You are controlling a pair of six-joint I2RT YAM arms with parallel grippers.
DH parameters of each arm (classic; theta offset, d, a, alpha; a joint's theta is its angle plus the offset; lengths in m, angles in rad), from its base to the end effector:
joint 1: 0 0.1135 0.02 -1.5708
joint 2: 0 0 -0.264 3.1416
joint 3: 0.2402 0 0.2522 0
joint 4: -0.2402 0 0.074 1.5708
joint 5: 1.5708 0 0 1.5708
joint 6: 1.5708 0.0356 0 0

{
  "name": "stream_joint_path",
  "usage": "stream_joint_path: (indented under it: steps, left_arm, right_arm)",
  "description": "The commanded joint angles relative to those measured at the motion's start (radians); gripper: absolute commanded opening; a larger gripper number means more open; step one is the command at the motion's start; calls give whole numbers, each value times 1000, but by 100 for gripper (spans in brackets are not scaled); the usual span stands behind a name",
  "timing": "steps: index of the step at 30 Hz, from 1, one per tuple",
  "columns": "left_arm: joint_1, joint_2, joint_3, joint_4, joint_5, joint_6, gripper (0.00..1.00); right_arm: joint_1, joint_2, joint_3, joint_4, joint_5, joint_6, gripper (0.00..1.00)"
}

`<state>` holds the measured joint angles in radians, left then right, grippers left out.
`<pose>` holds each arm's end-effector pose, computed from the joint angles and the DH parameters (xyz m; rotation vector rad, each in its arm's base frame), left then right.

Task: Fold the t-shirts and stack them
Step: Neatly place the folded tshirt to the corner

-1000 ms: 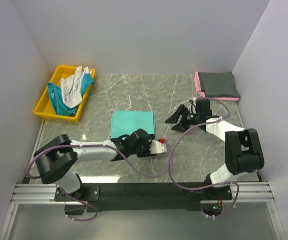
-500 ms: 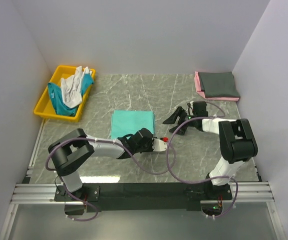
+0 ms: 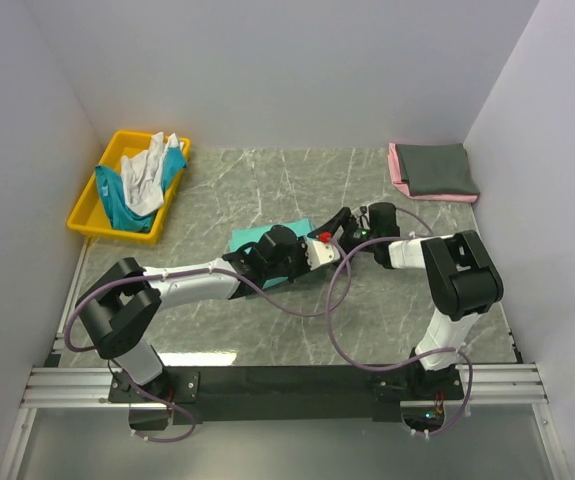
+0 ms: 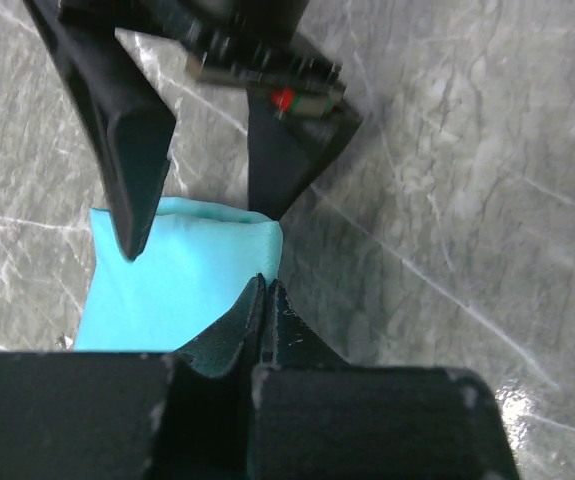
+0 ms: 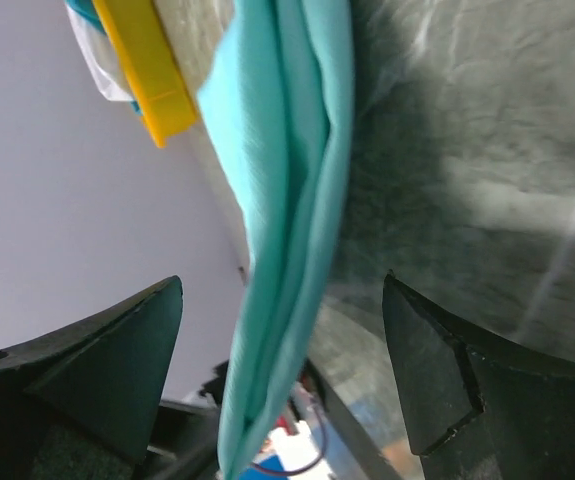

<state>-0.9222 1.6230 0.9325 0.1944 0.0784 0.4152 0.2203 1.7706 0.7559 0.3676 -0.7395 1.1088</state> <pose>0.2135 -0.2863 0.2153 1.3329 1.6081 -0.3913 0.3194 0.0961 0.1354 0.6208 2.3943 1.4865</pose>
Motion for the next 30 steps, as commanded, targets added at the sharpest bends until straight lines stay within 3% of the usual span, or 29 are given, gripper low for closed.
stream_joint_path:
  steps: [1,9,21,30]
  left_arm:
    - [5,-12,49,-10,50,-50,1]
    - [9,21,60,2,52,-75,1]
    - [20,70,86,28,52,-79,1]
    - [25,49,80,45,77,-90,1]
  right_arm:
    - [30,21,-15,128,46,152,88]
    - [80,84,59,146,146,191,82]
    - [134,165,129,73,246,143,62]
    - [137,233,177,93,252,99,39]
